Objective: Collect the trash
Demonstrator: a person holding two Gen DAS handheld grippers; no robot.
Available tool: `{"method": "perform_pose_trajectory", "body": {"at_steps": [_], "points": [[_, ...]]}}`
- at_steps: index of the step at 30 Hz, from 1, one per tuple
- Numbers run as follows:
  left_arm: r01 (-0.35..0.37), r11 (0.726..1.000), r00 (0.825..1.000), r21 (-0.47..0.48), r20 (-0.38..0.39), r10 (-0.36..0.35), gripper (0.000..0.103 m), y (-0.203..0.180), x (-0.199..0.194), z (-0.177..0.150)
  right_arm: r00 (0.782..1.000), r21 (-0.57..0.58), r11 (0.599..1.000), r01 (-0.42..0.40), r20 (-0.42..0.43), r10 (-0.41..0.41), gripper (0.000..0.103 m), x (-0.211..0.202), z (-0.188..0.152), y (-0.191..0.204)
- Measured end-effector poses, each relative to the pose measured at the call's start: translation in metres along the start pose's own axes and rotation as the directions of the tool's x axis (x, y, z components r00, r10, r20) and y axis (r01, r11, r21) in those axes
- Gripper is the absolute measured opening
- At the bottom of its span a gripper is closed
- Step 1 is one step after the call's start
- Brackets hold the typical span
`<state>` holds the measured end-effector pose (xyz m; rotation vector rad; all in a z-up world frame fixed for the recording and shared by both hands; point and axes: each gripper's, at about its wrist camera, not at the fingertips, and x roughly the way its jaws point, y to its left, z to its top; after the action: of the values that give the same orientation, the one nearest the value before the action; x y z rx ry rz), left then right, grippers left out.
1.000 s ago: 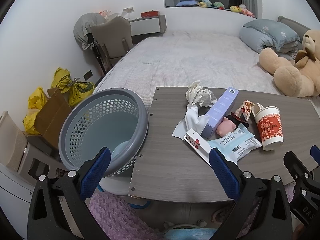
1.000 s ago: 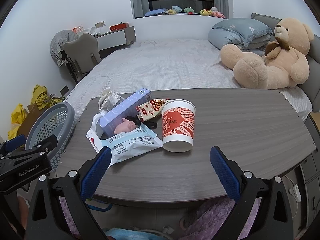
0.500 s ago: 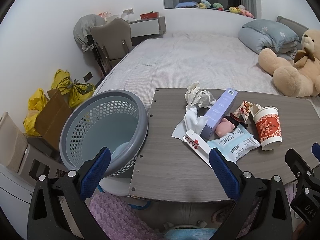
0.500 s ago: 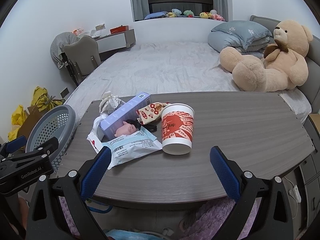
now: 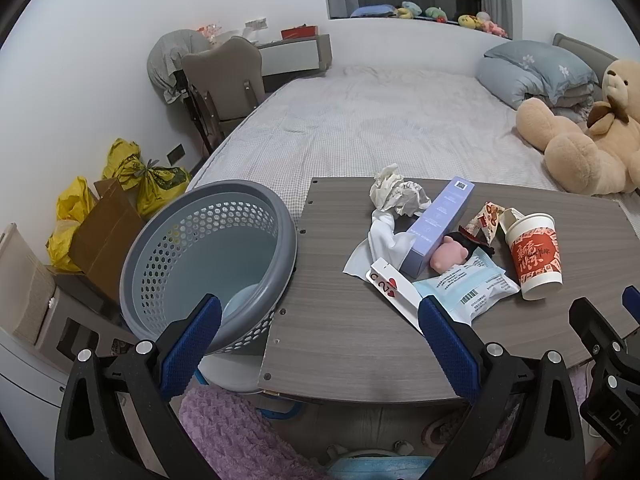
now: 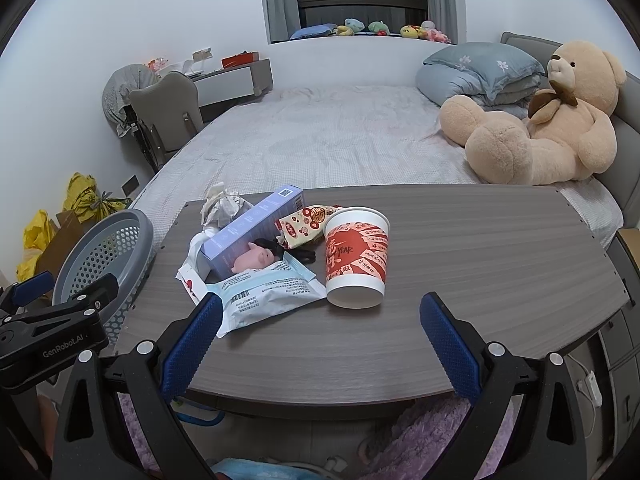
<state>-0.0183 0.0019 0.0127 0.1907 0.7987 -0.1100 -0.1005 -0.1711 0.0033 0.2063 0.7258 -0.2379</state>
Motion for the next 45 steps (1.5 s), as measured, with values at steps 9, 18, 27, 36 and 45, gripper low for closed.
{"method": "perform_pose_trajectory", "body": {"at_steps": [9,18,27,36,45], "points": [[-0.001,1.0,1.0,0.0,0.0,0.001,0.097,0.0,0.0,0.0,1.0,-0.003,1.0,0.001,-0.003,-0.001,0.094,-0.001,0.0,0.001],[-0.001,1.0,1.0,-0.001,0.002,0.001,0.097,0.0,0.0,0.0,1.0,-0.002,1.0,0.0,-0.001,0.0,0.094,-0.001,0.0,0.001],[-0.003,1.0,1.0,0.0,0.005,0.003,0.097,0.0,-0.001,0.0,1.0,-0.001,1.0,-0.001,-0.002,0.001,0.094,-0.002,0.0,0.001],[0.001,1.0,1.0,-0.005,0.005,-0.001,0.097,0.002,-0.002,-0.001,1.0,-0.002,1.0,-0.002,-0.001,0.002,0.094,-0.002,-0.001,0.001],[-0.033,0.999,0.999,-0.041,-0.016,0.033,0.097,0.014,0.015,-0.001,1.0,0.007,1.0,-0.007,-0.025,0.007,0.094,0.011,-0.005,-0.011]]}}
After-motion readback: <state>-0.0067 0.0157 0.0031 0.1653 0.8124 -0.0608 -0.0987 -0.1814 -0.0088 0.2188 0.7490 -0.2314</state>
